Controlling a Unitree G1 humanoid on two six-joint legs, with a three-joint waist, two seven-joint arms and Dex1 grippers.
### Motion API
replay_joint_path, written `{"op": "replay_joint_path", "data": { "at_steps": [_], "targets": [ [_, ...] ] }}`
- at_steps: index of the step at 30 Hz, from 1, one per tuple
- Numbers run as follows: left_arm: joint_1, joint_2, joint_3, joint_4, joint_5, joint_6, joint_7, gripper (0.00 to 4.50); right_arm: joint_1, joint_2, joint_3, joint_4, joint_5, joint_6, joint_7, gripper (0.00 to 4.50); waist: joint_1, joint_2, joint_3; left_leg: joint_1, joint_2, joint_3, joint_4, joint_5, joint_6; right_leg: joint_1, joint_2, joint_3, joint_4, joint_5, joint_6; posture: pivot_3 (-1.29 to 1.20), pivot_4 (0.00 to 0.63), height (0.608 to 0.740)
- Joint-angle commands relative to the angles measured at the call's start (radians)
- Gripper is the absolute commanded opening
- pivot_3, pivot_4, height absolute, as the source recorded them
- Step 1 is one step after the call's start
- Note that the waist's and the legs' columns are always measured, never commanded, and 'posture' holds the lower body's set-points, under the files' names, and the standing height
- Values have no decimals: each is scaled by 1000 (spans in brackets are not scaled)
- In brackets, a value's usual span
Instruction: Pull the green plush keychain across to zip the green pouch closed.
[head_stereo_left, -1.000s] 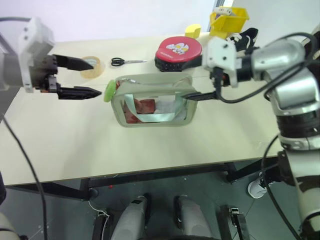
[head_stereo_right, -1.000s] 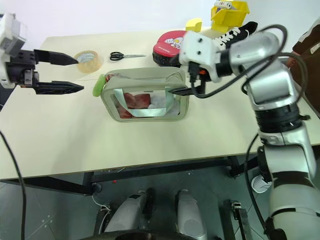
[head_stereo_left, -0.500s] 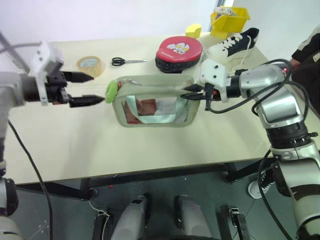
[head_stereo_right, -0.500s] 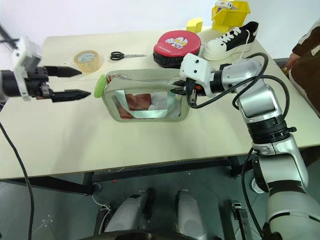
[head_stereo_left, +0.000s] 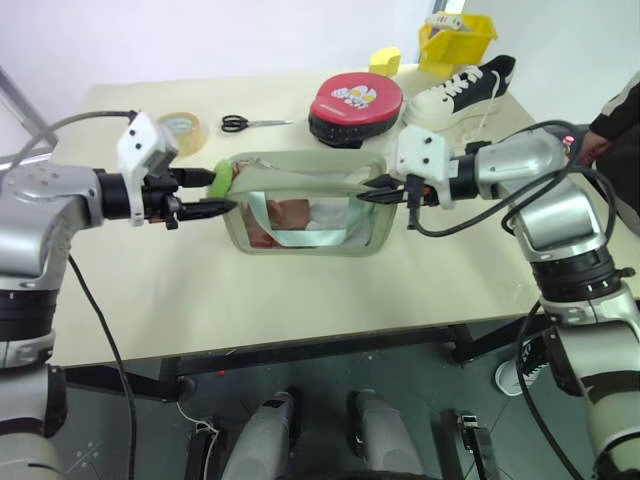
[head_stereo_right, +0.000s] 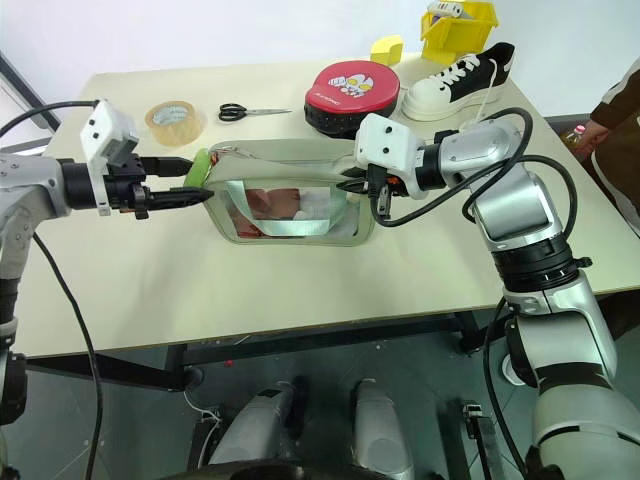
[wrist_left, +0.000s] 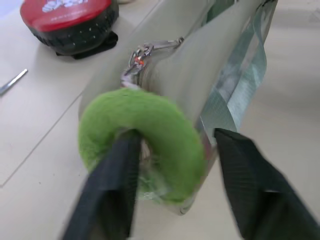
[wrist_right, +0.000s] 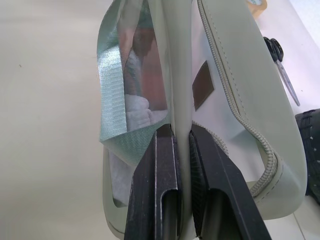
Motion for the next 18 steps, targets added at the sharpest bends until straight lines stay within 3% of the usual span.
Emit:
{"op": "replay_joint_path", "data": {
  "at_steps": [1, 2, 11, 18],
  "targets": [
    [-17, 14, -9, 7, 27, -37, -11, 329, -10, -7, -15, -28, 10, -11, -3, 0, 0, 0, 0, 0, 0, 0, 0, 0, 0, 0, 0, 0, 0, 0, 0, 0, 150, 740],
    [-19, 13, -12, 10, 34, -46, -12, 80, -10, -7, -16, -27, 10, -12, -3, 0, 1, 0, 0, 0, 0, 0, 0, 0, 0, 0, 0, 0, 0, 0, 0, 0, 150, 740],
    [-243, -104, -32, 42, 20, -40, 41, 80, -22, -3, -11, 2, 5, -31, -5, 0, 8, -1, 0, 0, 0, -1, 2, 0, 0, 1, 0, -2, -1, 0, 0, 0, 150, 740],
    [-250, -166, -137, 14, 81, -114, 2, 80, -31, 9, -4, 17, 0, -47, -8, 0, 1, -1, 0, 0, 0, 0, 1, 0, 0, 1, 0, -1, 0, 0, 0, 0, 150, 740]
  ]
}}
